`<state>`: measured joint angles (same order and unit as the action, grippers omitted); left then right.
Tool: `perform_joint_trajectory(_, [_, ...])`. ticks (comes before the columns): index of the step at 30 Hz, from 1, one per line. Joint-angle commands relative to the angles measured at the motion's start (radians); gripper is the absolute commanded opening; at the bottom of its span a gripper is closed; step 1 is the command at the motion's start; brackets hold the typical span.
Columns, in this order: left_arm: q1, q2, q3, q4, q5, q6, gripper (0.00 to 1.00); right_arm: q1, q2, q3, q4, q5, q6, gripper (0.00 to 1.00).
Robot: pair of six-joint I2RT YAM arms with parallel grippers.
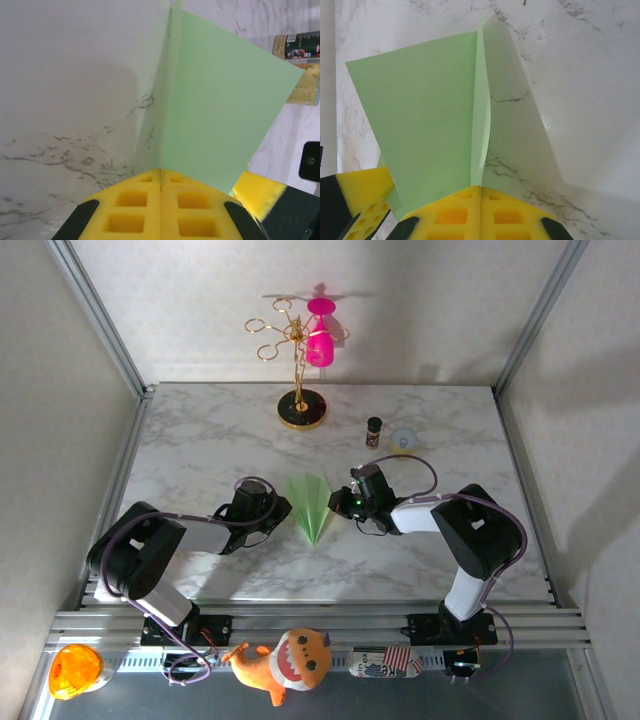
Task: Fold a paper plane with a square sheet of paper (pick it up from the middle)
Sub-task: Turn over a paper plane at the center of the table.
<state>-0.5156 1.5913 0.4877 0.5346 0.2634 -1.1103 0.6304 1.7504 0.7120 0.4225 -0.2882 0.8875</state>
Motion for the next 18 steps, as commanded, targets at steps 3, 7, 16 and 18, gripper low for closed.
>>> perform_joint_trajectory(3, [-0.008,-0.014,-0.008,-0.021,-0.046,-0.022,0.0,-0.008,0.011,-0.012,-0.013,0.009,0.011,0.03])
perform_joint_trajectory(7, [-0.008,-0.014,0.003,-0.085,-0.073,-0.037,0.02,-0.008,0.019,-0.008,-0.027,0.012,0.014,0.03])
perform_joint_trajectory(16, [-0.006,0.001,0.02,-0.088,-0.048,-0.035,0.06,-0.008,0.032,0.004,-0.036,-0.006,0.006,0.04])
perform_joint_trajectory(18, [-0.004,-0.006,0.048,-0.122,-0.032,-0.003,0.11,-0.009,0.034,0.015,-0.046,-0.019,-0.01,0.04])
